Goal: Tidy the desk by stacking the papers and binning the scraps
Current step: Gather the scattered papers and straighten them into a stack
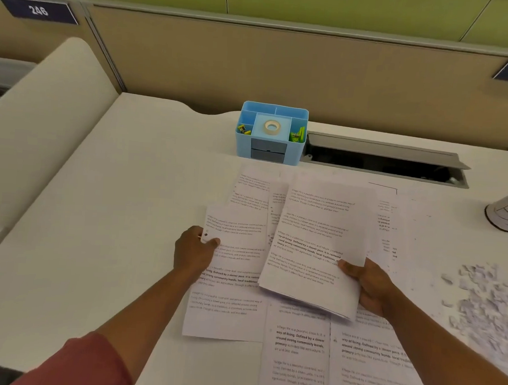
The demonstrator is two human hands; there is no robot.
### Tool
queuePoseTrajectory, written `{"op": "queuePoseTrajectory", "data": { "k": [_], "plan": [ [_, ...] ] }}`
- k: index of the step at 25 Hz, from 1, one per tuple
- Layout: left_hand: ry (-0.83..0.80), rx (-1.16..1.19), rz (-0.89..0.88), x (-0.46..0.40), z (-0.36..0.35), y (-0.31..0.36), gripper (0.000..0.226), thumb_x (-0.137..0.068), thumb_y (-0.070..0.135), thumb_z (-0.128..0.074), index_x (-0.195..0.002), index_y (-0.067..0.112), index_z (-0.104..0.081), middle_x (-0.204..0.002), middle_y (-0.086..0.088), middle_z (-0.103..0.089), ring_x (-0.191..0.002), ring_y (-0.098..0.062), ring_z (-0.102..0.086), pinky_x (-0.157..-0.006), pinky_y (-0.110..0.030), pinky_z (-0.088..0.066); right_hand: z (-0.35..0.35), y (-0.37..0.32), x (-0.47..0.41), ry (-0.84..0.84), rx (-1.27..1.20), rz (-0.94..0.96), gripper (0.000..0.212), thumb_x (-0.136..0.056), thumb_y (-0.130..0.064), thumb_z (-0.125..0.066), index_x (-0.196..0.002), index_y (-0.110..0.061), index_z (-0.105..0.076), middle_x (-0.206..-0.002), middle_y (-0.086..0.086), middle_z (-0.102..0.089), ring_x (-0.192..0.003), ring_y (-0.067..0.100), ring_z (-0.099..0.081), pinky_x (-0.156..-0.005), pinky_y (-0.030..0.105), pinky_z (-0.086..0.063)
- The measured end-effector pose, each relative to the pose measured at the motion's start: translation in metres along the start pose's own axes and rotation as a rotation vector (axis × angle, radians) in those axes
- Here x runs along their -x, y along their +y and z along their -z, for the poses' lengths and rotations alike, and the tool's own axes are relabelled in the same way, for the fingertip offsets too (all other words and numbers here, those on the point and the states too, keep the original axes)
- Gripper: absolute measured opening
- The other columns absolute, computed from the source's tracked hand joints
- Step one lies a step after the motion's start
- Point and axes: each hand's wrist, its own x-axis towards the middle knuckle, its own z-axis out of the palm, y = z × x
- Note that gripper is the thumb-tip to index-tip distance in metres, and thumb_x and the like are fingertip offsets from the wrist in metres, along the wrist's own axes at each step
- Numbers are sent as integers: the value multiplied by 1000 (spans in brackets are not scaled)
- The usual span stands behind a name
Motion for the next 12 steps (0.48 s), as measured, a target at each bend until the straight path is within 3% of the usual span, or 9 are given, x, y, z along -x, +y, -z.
{"op": "queuePoseTrajectory", "data": {
  "k": [5,12],
  "plan": [
    [107,-53,-152,-12,5,3,16,-89,22,-76,-89,14,-62,-97,-2,-60,-86,-20,-59,-74,-28,-41,-7,-2,-3,21,16,29,30,-93,1,-62,-119,-13,-64,-111,12,-76,-102,35,-71,-74,46,-63],
    [62,216,6,-40,-8,32,18,-91,25,-74,-88,14,-60,-90,-3,-66,-81,-21,-61,-69,-30,-49,-19,-26,-24,19,34,78,34,-93,0,-63,-125,-12,-63,-120,13,-73,-110,36,-69,-94,54,-55]
  ]
}}
